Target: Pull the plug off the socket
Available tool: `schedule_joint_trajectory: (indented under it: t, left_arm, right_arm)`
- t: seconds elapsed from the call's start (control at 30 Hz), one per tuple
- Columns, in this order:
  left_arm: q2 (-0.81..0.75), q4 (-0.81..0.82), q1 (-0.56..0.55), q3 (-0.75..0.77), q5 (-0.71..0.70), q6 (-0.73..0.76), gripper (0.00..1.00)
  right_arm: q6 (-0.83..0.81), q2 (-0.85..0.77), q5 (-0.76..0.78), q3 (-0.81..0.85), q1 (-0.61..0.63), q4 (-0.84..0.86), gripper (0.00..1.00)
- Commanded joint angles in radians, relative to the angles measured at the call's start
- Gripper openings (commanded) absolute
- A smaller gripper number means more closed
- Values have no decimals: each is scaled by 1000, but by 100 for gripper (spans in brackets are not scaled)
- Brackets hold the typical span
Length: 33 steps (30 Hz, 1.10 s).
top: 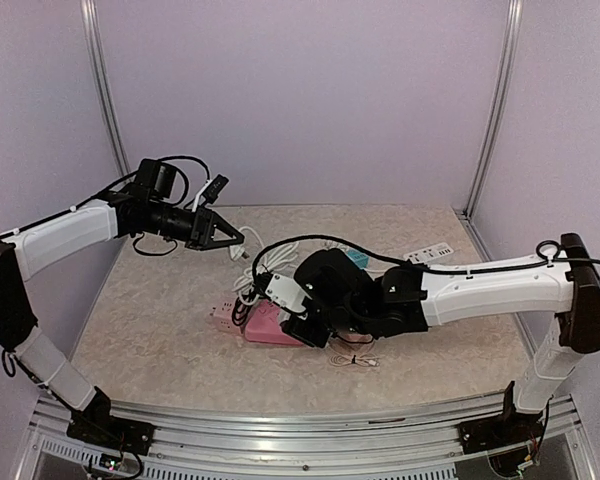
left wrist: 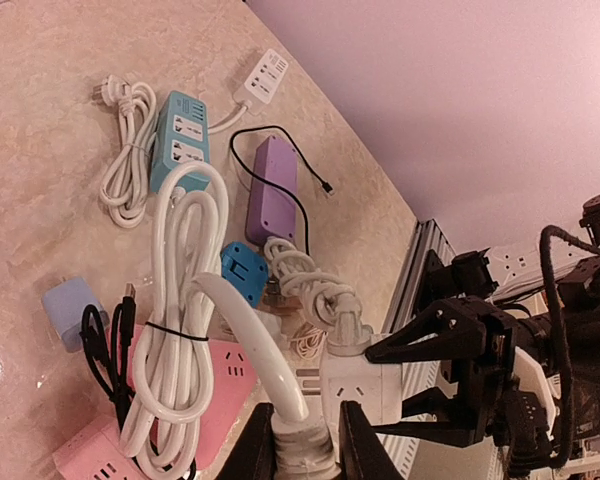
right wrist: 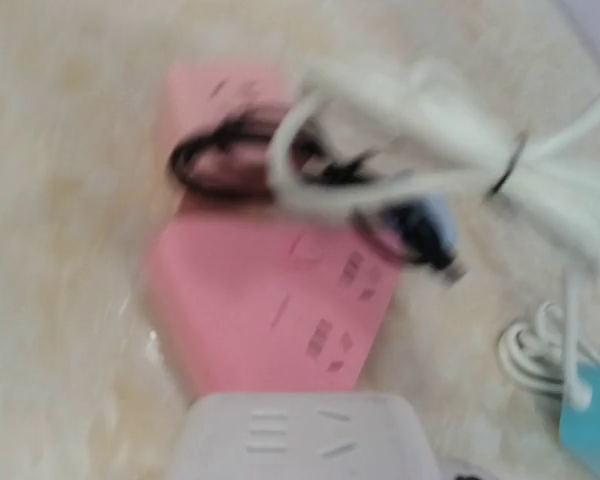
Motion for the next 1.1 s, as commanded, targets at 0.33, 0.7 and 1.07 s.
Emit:
schedule_joint_trajectory:
  t: [0.33,0.7,1.07]
  left_arm:
    - [-21,12,-1,22,-71,14,0]
    - [137,-62,95,58,-215,-43,0]
    - [300,-123,129,101,-249,-44,21]
  right_arm:
    - [83,-65,222,34,14,10,0]
    - [217,-151,257,-32,-38,116,0]
    - [256,-192,245,-69,-50,132,0]
